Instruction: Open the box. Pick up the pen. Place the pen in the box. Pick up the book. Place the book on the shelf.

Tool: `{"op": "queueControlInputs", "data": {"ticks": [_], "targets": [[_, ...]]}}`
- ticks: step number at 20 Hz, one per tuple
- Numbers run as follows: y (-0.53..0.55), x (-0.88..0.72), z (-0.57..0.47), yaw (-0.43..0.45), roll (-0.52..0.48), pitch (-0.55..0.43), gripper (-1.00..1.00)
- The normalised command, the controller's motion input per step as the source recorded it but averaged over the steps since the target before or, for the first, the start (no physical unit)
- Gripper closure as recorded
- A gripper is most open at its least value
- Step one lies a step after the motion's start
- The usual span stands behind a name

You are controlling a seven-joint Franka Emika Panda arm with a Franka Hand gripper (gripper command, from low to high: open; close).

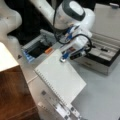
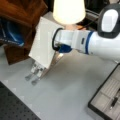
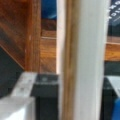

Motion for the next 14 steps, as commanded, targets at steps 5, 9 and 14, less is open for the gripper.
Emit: {"op": "queueControlInputs", "data": {"ticks": [5,9,14], "targets": [[0.07,-0.03,0.45,-0.219,0.024,0.149,1.00],[0.02,-0.12,0.58,-0.265,0.109,0.140,1.00],[-0.02,-0.20,0.55,-0.351,0.174,0.089,1.00]]}}
